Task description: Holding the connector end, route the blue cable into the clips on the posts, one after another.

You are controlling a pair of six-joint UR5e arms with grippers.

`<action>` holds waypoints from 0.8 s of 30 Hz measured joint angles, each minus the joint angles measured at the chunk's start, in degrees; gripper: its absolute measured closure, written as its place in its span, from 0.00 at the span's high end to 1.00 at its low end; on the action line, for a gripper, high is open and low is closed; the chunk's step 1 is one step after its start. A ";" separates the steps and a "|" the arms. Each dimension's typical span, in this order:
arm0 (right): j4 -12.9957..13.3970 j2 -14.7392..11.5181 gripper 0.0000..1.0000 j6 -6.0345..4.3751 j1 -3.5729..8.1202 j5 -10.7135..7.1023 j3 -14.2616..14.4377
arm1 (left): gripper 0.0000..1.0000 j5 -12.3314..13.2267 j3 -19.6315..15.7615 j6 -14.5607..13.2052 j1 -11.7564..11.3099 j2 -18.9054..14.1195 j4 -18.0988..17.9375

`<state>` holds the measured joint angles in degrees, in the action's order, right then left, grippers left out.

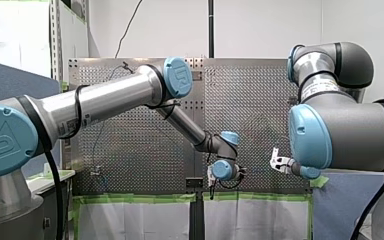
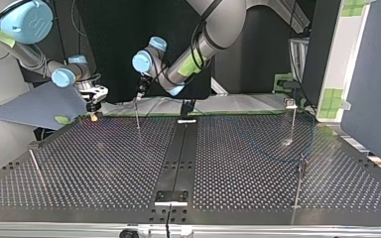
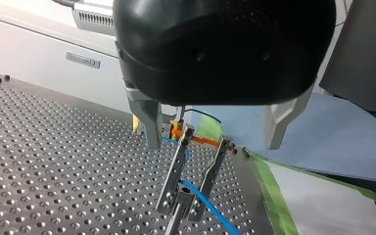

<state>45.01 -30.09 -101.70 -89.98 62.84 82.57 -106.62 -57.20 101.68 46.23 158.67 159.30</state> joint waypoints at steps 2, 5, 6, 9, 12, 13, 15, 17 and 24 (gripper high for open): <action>0.00 0.03 0.00 -0.04 0.02 0.00 0.00 | 1.00 -0.02 0.00 -0.03 0.12 0.00 0.04; -0.01 0.04 0.00 -0.05 0.03 0.00 0.01 | 1.00 -0.21 0.01 -0.06 0.27 0.00 0.11; -0.03 0.05 0.00 -0.04 0.03 0.00 0.00 | 1.00 -0.30 0.01 -0.08 0.30 0.00 0.13; -0.07 0.05 0.00 -0.05 0.03 0.00 0.01 | 1.00 -0.48 0.00 -0.13 0.41 0.00 0.29; -0.10 0.11 0.00 -0.05 0.05 0.01 0.01 | 1.00 -0.56 -0.02 -0.38 0.57 -0.22 0.95; -0.12 0.11 0.00 -0.06 0.07 0.01 0.00 | 1.00 -0.63 -0.12 -0.59 0.66 -0.43 1.26; -0.15 0.12 0.00 -0.07 0.14 0.01 0.01 | 1.00 -0.95 -0.67 -1.32 0.97 -1.17 1.96; -0.16 0.14 0.00 -0.08 0.22 0.00 0.01 | 1.00 -1.19 -1.62 -2.12 1.36 -2.24 1.90; -0.12 0.16 0.00 -0.26 0.36 0.00 0.01 | 1.00 -1.63 -5.10 -2.71 1.98 -5.76 -0.88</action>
<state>44.89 -29.92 -101.97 -89.61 62.85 82.58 -108.25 -62.30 98.97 48.21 152.91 158.41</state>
